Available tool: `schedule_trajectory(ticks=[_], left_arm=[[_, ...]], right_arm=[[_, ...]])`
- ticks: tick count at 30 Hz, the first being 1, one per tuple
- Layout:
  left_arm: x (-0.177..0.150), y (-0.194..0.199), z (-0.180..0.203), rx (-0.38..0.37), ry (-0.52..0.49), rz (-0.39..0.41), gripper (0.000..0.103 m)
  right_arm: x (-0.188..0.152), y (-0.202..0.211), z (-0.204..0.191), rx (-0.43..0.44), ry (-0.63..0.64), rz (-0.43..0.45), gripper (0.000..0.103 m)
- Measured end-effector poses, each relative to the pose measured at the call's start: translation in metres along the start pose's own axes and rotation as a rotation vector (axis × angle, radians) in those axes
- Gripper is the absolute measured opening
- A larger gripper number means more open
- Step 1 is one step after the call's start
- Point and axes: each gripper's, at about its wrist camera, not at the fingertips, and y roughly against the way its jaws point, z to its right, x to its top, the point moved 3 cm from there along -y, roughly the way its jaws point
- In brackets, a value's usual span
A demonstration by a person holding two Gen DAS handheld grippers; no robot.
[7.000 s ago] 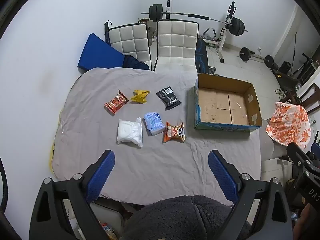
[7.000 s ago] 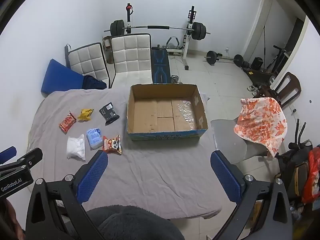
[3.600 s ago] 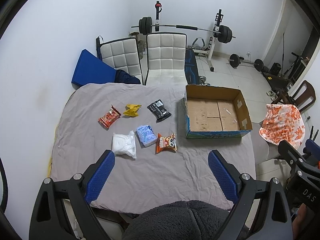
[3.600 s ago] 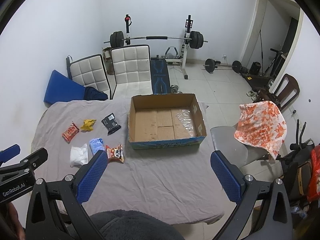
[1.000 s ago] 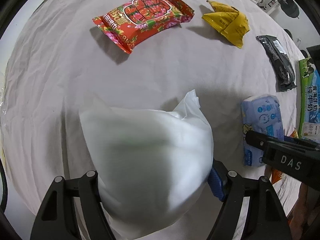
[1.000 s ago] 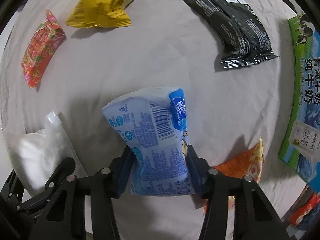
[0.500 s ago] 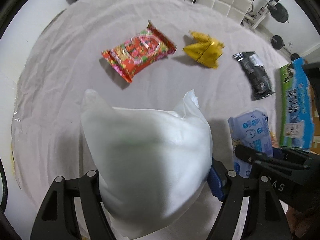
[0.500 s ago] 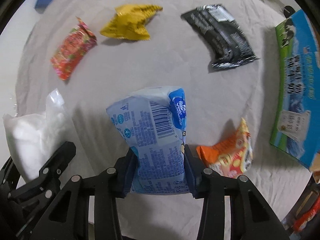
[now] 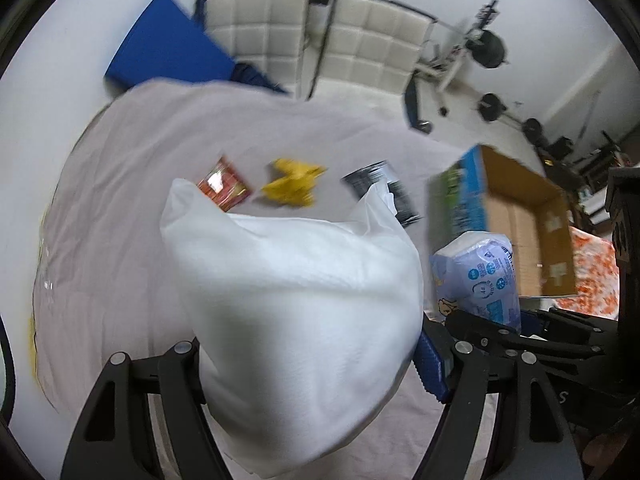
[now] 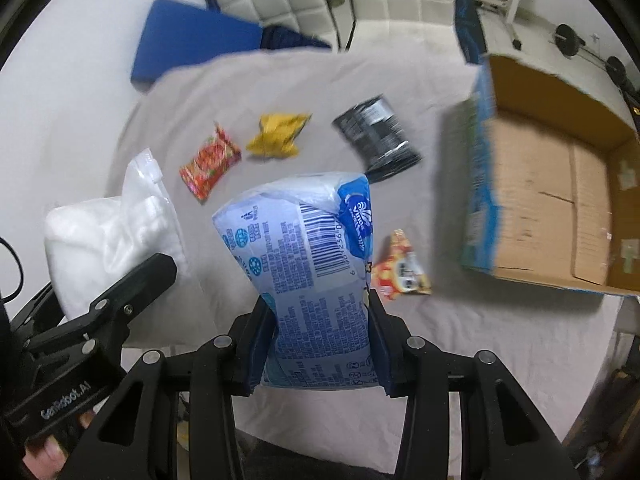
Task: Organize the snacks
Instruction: 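Carry the white bag and blue pack with both tools over the cardboard box, then lower both packs into the box and open both tools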
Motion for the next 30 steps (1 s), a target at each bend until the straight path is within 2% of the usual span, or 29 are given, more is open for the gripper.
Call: schedule_trajectory(ticks=[3,8,13,16,23,30], left_arm=[[0.007,0.018,0.034,-0.039,-0.036,0.029,0.074],[0.021,0.029,0.100,-0.102,-0.104,0.043,0.074],[0.042,0.009,0.168,-0.178,-0.140,-0.001,0.074],[0.062,-0.013,0.212,-0.206,-0.158,-0.034,0.074],[0.097,-0.096,0.296,-0.261,-0.159,-0.180,0.074],[0.121,-0.188,0.332,-0.241,-0.123,-0.285,0.074]], right_arm=[[0.001,0.031,0.027,0.006,-0.031,0.048,0.046],[0.000,0.084,0.093,-0.003,-0.105,0.117,0.046],[0.008,0.117,0.169,-0.025,-0.183,0.154,0.046],[0.023,0.121,0.217,-0.054,-0.222,0.157,0.046],[0.068,0.077,0.325,-0.109,-0.267,0.088,0.046],[0.111,0.010,0.403,-0.140,-0.256,0.005,0.046]])
